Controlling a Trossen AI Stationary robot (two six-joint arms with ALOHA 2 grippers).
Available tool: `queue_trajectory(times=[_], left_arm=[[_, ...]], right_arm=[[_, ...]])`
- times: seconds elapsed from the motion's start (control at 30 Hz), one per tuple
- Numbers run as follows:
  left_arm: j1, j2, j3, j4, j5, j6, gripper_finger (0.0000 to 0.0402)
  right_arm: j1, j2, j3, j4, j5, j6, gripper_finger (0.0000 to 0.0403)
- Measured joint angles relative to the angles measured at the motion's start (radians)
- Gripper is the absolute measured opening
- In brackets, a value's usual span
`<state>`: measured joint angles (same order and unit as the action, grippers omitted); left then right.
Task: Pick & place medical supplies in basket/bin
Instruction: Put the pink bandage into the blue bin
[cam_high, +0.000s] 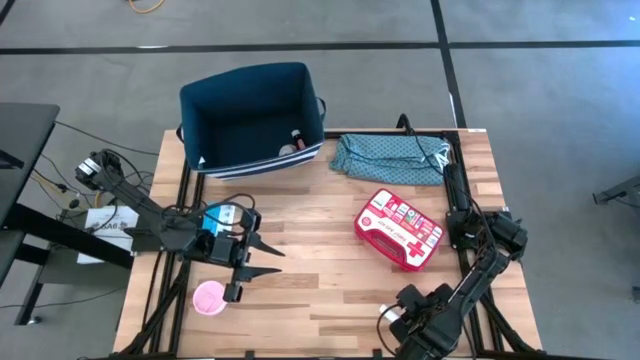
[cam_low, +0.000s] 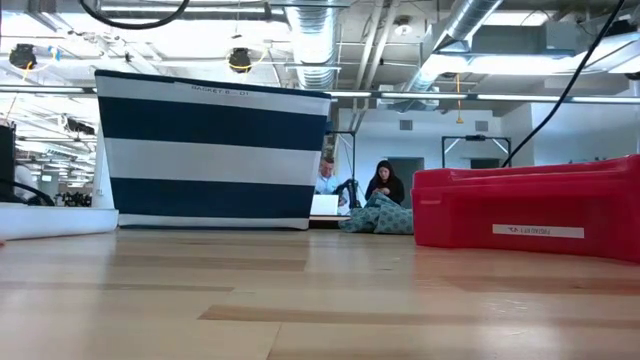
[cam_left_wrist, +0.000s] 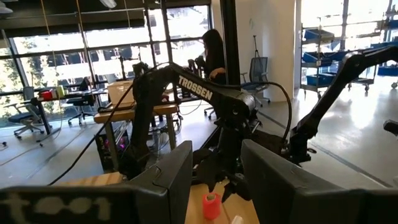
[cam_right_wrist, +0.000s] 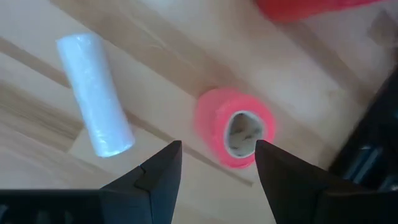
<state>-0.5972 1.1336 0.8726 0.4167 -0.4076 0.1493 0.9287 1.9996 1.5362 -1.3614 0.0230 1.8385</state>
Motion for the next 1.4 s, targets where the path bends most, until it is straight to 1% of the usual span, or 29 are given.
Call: queue_trajectory(times=[0.1, 0.2, 0.9, 1.1, 1.23, 1.4], left_arm=[[0.000, 0.000, 0.000, -0.018, 0.000, -0.002, 0.0130], [0.000, 0.000, 0.000, -0.025, 0.000, -0.022, 0.0130], [0.000, 0.000, 0.000, -0.040, 0.000, -0.026, 0.0130], [0.000, 0.000, 0.000, -0.048, 0.000, -0.040, 0.0130], [0.000, 0.000, 0.000, -0.058, 0.000, -0.054, 0.0130], [0.000, 0.000, 0.000, -0.069, 0.000, -0.056, 0.0130]], right_arm=[[-0.002, 0.001, -0.027, 0.072, 0.000, -0.010, 0.0195], [-0.002, 0.001, -0.041, 0.094, 0.000, -0.006, 0.0195], [-0.002, 0.003, -0.112, 0.092, 0.001, 0.010, 0.0195], [-0.002, 0.001, -0.169, 0.168, 0.000, 0.021, 0.0194], [-0.002, 0.001, -0.178, 0.180, 0.000, 0.020, 0.0177], [-0.002, 0.001, -0.178, 0.162, 0.000, -0.007, 0.0134]])
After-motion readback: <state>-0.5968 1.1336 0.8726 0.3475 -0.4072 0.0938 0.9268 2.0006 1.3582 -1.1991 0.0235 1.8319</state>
